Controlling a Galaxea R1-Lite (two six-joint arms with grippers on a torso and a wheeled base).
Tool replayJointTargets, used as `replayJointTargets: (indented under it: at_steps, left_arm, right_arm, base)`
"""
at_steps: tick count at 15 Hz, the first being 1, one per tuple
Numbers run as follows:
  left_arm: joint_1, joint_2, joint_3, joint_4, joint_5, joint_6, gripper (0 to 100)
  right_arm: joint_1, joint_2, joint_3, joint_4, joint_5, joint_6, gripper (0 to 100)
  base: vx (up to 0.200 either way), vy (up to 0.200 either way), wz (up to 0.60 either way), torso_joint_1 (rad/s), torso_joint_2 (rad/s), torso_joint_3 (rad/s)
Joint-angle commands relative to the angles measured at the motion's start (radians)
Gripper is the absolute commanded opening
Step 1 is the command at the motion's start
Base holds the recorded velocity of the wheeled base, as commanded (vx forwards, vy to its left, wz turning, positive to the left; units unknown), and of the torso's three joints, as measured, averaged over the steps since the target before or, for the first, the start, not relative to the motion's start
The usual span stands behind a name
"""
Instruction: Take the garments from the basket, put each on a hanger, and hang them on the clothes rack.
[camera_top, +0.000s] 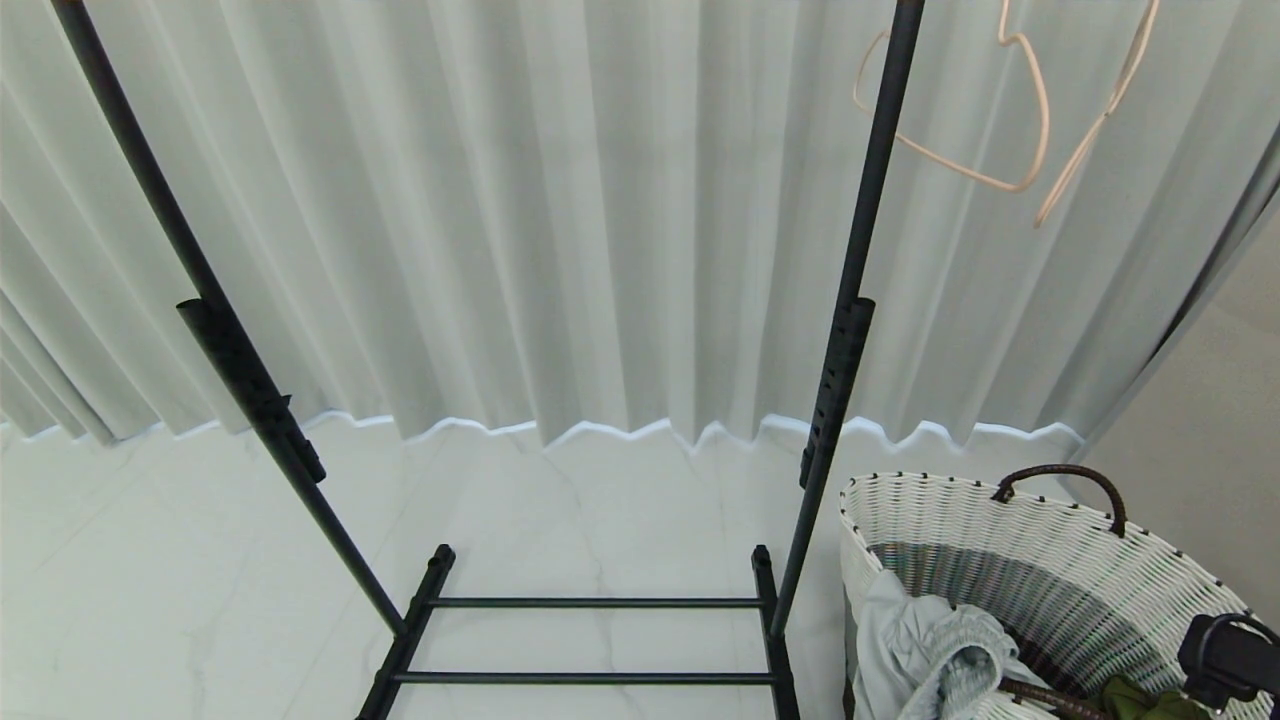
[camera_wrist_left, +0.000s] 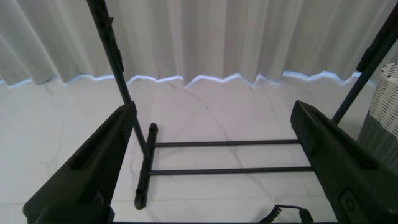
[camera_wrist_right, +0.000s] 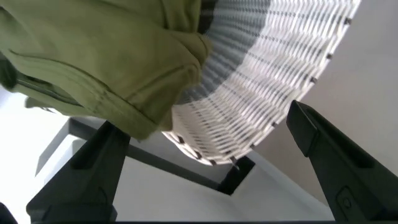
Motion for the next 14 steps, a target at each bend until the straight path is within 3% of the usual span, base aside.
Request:
replayJointTargets:
  at_steps: [1, 2, 3, 7, 9, 12, 14]
  left_arm:
    - [0.0, 0.001, 0.0, 0.0, 0.0, 0.0, 100]
    - [-0.001, 0.001, 0.0, 0.0, 0.0, 0.0, 100]
    - [0.0, 0.001, 0.0, 0.0, 0.0, 0.0, 100]
    - [-0.001, 0.001, 0.0, 0.0, 0.0, 0.0, 100]
    - [0.0, 0.001, 0.0, 0.0, 0.0, 0.0, 100]
    - [0.0, 0.001, 0.0, 0.0, 0.0, 0.0, 100]
    - [0.0, 0.001, 0.0, 0.0, 0.0, 0.0, 100]
  right_arm:
    - [0.002, 0.006, 0.0, -0.001, 0.006, 0.0, 100]
    - [0.002, 0.006, 0.003, -0.002, 0.006, 0.0, 100]
    - [0.002, 0.003, 0.003, -0.002, 0.006, 0.0, 0]
    - [0.002, -0.026, 0.037, -0.073, 0.005, 0.007, 0]
    - [0.0, -0.155, 0.045, -0.06, -0.014, 0.02, 0]
    - [0.0, -0.359, -0.003, 0.119, -0.043, 0.101, 0]
    - [0.0, -0.491, -0.101, 0.34, -0.044, 0.118, 0]
  base:
    - [0.0, 0.0, 0.0, 0.0, 0.0, 0.0]
    - [0.0, 0.0, 0.0, 0.0, 0.0, 0.0]
    - [0.0, 0.0, 0.0, 0.0, 0.0, 0.0]
    - [0.0, 0.0, 0.0, 0.0, 0.0, 0.0]
    - [0.0, 0.0, 0.0, 0.0, 0.0, 0.0]
    - [0.0, 0.0, 0.0, 0.0, 0.0, 0.0]
    - [0.0, 0.0, 0.0, 0.0, 0.0, 0.0]
